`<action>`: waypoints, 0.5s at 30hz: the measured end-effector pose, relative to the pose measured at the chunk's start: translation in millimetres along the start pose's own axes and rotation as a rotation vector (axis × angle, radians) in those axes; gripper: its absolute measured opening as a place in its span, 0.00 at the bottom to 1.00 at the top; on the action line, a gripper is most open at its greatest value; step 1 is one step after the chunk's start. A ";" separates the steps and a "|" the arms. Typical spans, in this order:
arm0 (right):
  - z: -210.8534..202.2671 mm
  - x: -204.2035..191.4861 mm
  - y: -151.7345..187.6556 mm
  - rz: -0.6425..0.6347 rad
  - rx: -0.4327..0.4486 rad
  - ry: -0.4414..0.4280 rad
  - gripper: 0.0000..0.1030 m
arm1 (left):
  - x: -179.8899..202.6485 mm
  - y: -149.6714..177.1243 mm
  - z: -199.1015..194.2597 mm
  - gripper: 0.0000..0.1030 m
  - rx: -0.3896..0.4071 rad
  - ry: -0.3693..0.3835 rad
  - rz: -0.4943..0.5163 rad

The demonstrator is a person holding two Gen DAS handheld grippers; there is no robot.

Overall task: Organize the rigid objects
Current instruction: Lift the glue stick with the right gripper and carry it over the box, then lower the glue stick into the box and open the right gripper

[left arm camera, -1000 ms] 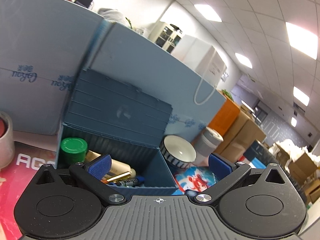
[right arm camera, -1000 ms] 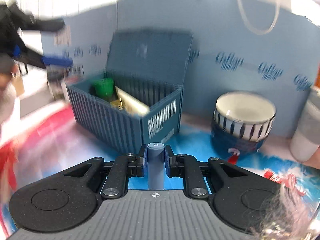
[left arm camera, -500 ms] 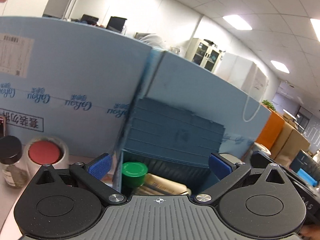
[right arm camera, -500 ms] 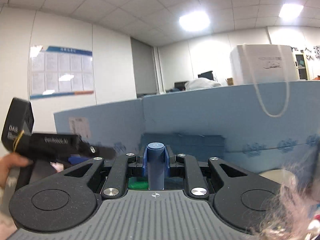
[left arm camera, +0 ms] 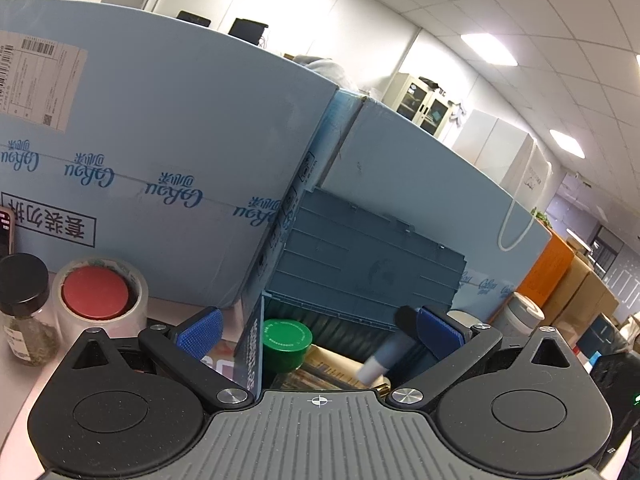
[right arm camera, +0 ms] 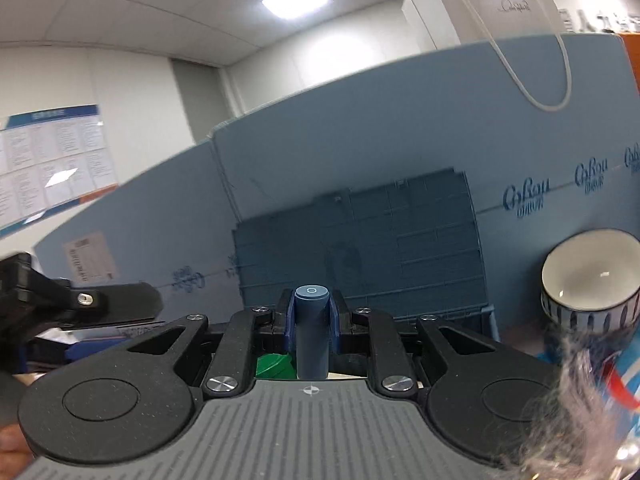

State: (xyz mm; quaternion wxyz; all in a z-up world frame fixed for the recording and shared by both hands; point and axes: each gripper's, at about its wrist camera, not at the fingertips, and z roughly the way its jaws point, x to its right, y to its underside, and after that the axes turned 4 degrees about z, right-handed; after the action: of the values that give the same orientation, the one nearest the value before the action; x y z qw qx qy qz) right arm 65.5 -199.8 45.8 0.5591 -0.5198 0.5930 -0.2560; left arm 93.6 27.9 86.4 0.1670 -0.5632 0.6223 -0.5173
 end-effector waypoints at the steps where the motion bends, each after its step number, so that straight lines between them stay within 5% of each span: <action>1: 4.1 -1.2 3.9 -0.003 0.001 -0.002 0.16 | -1.1 -0.3 0.1 1.00 0.000 0.001 -0.003; 15: 33.9 -7.1 23.3 0.025 -0.100 0.041 0.16 | -4.2 -0.1 3.9 1.00 -0.010 0.013 -0.017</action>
State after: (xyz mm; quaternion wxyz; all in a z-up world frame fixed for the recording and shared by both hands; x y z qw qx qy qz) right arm 88.1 -176.3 19.7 0.5233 -0.5341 0.6230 -0.2297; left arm 98.1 29.8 83.3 0.1560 -0.5659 0.6212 -0.5191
